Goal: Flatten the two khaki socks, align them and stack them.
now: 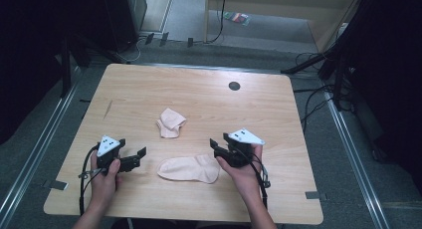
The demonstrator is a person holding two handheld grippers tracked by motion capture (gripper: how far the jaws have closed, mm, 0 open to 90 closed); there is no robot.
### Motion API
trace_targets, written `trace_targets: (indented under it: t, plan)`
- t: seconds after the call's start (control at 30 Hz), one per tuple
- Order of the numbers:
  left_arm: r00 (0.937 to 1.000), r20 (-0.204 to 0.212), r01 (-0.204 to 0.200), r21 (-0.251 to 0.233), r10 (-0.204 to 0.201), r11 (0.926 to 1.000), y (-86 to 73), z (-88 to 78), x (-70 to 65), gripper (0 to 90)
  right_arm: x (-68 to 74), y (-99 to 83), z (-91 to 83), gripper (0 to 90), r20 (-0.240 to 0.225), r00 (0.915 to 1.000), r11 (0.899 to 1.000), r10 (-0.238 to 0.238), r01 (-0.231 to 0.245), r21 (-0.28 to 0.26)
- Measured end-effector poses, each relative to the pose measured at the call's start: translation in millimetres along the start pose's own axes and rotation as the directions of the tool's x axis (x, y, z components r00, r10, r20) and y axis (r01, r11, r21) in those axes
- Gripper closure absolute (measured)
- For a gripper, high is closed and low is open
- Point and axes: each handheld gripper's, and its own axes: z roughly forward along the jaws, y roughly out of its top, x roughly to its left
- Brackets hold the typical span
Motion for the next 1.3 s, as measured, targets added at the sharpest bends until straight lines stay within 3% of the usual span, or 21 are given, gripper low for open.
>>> trace_targets:
  t: [0.2, 0.23, 0.3, 0.33, 0.47, 0.57, 0.6, 0.63, 0.8, 1.03, 1.1, 1.2, 1.23, 1.27, 1.3]
  plan:
    - [1.0000, 0.003, 0.002, -0.001, -0.002, 1.0000, 0.2, 0.3, 0.5, 13.8, 17.3, 14.2, 28.9, 50.2, -0.025, 0.9989, 0.999, -0.040, 0.041, 0.022]
    - [1.0000, 0.004, 0.003, 0.000, -0.003, 1.0000, 0.2, 0.4, 0.6, 13.8, 23.6, 19.7, 41.1, 53.3, -0.042, 0.9976, 0.998, -0.055, 0.057, 0.031]
    - [1.0000, 0.004, 0.002, 0.001, -0.002, 1.0000, 0.3, 0.3, 0.6, 13.8, 25.8, 21.8, 45.2, 54.0, -0.049, 0.9973, 0.998, -0.055, 0.057, 0.039]
    - [1.0000, 0.005, 0.002, 0.001, -0.002, 1.0000, 0.4, 0.4, 0.5, 13.9, 32.4, 28.4, 56.7, 56.0, -0.070, 0.9951, 0.996, -0.069, 0.073, 0.051]
    - [1.0000, 0.005, 0.000, 0.002, 0.000, 1.0000, 0.4, 0.7, 0.5, 13.9, 44.5, 38.2, 73.6, 58.0, -0.107, 0.9897, 0.992, -0.095, 0.103, 0.068]
    - [1.0000, 0.006, -0.001, 0.004, 0.001, 1.0000, 0.6, 1.0, 0.5, 13.9, 49.8, 41.5, 83.2, 58.3, -0.112, 0.9873, 0.990, -0.113, 0.121, 0.075]
    - [1.0000, 0.006, -0.001, 0.004, 0.001, 1.0000, 0.6, 1.1, 0.4, 13.9, 54.4, 43.5, 95.3, 59.2, -0.117, 0.9852, 0.986, -0.125, 0.137, 0.095]
    - [1.0000, 0.006, 0.001, 0.004, -0.001, 1.0000, 0.7, 1.3, 0.3, 13.9, 54.4, 43.5, 95.3, 59.2, -0.117, 0.9852, 0.986, -0.125, 0.137, 0.095]
    - [1.0000, 0.008, 0.006, 0.007, -0.006, 1.0000, 0.8, 1.8, 1.0, 14.0, 61.6, 44.0, 127.8, 60.0, -0.131, 0.9767, 0.971, -0.170, 0.189, 0.146]
    - [0.9999, 0.009, 0.007, 0.009, -0.007, 0.9999, 1.0, 2.1, 1.4, 14.1, 64.6, 42.5, 153.4, 53.0, -0.119, 0.9754, 0.959, -0.185, 0.206, 0.195]
    - [0.9999, 0.008, 0.008, 0.011, -0.008, 0.9999, 1.0, 2.0, 1.5, 14.1, 63.9, 38.6, 164.0, 54.9, -0.113, 0.9745, 0.949, -0.194, 0.216, 0.231]
    - [0.9999, 0.008, 0.010, 0.011, -0.010, 0.9999, 1.0, 2.1, 1.5, 14.1, 64.1, 34.6, 169.0, 61.6, -0.101, 0.9718, 0.940, -0.213, 0.232, 0.249]
    - [0.9999, 0.008, 0.011, 0.013, -0.011, 0.9999, 1.1, 2.1, 1.8, 14.1, 64.4, 31.3, 169.6, 78.4, -0.073, 0.9678, 0.937, -0.241, 0.251, 0.242]
    - [0.9999, 0.008, 0.011, 0.013, -0.011, 0.9999, 1.1, 2.1, 1.8, 14.1, 64.4, 31.3, 169.6, 78.4, -0.073, 0.9678, 0.937, -0.241, 0.251, 0.242]
    - [0.9999, 0.010, 0.013, 0.013, -0.013, 0.9998, 1.1, 2.2, 1.9, 14.1, 62.2, 33.0, 167.4, 85.2, -0.064, 0.9765, 0.942, -0.206, 0.216, 0.256]
